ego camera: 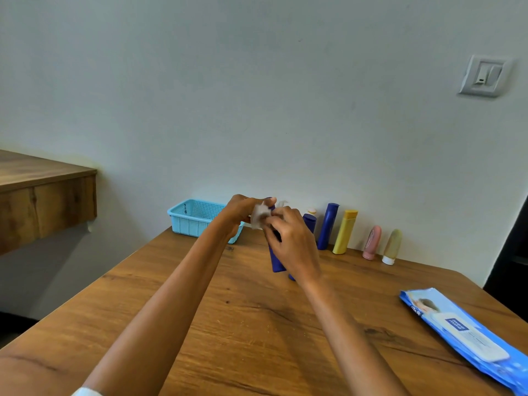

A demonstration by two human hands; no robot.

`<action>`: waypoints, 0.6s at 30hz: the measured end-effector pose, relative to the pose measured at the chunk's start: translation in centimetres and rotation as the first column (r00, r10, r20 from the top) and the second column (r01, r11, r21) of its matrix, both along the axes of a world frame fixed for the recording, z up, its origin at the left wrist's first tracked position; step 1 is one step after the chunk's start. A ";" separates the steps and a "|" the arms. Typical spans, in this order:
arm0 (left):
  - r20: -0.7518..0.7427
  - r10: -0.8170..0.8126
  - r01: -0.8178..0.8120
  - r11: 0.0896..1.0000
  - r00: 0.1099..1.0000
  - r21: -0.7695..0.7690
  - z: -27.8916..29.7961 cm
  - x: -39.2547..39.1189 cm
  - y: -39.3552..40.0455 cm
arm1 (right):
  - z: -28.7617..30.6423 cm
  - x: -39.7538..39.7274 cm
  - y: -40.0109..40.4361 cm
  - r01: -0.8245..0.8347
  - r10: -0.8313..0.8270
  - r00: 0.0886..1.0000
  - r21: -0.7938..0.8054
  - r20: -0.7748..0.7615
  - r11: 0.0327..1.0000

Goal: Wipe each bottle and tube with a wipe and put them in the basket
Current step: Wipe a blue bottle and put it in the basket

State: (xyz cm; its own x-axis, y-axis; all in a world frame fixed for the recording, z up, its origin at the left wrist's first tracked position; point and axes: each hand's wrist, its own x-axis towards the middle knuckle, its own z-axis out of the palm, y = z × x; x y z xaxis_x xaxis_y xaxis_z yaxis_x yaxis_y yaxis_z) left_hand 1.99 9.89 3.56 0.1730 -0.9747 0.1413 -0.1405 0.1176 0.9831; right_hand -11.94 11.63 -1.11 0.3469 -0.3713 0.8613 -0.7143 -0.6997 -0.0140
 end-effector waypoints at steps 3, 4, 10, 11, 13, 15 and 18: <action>-0.013 0.000 -0.001 0.999 1.000 -0.045 -0.4 0.5 -0.1 | -0.4 -0.5 -0.2 -0.035 0.035 0.999 0.069 -0.002 0.997; -0.023 0.003 -0.005 0.998 1.000 -0.058 -0.4 0.8 -0.2 | -0.6 -0.6 -0.3 -0.054 0.050 0.998 0.113 0.041 0.992; 0.042 -0.087 0.091 0.990 0.995 -0.109 -0.5 1.1 -0.2 | -0.8 -1.2 -1.3 -0.166 0.066 0.944 0.292 0.322 0.942; 0.051 -0.112 0.117 0.987 0.992 -0.108 -0.4 1.0 -0.2 | -0.5 -1.2 -1.4 -0.197 0.082 0.927 0.290 0.365 0.937; 0.068 -0.137 0.143 0.985 0.988 -0.099 -0.3 0.9 -0.3 | 0.1 -0.9 -1.2 -0.206 0.107 0.921 0.237 0.374 0.949; 0.050 -0.123 0.128 0.985 0.991 -0.117 -0.1 0.9 -0.5 | 0.3 -0.5 -1.0 -0.208 0.147 0.936 0.165 0.321 0.964; -0.004 -0.092 0.090 0.979 0.996 -0.182 0.0 1.5 -0.5 | 0.1 -0.4 -0.7 -0.264 0.216 0.941 0.166 0.262 0.950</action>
State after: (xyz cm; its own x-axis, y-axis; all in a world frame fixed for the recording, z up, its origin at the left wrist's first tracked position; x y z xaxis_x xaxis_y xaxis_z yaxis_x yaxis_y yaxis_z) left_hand 3.45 9.38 3.56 0.0872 -0.9450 0.3153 -0.1093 0.3055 0.9459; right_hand -12.36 10.90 -1.01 0.2412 -0.4719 0.8480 -0.4842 -0.8158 -0.3162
